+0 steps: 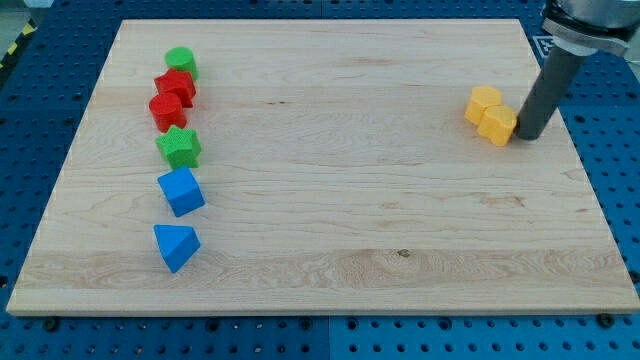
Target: Separate the yellow hexagon and yellow heart
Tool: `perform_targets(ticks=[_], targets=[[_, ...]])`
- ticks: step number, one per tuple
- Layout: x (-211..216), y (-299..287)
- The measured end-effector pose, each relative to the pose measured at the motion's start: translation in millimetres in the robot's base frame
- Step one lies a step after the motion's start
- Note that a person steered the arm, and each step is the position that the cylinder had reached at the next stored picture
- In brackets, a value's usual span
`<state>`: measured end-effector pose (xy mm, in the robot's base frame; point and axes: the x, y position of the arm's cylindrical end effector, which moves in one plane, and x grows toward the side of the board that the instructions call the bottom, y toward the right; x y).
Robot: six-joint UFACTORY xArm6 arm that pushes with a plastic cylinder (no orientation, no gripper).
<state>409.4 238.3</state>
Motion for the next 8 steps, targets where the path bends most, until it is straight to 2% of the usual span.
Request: perform_targets(ticks=[3,7,8], targets=[[-40,-35],[-59,-32],[-59,-49]])
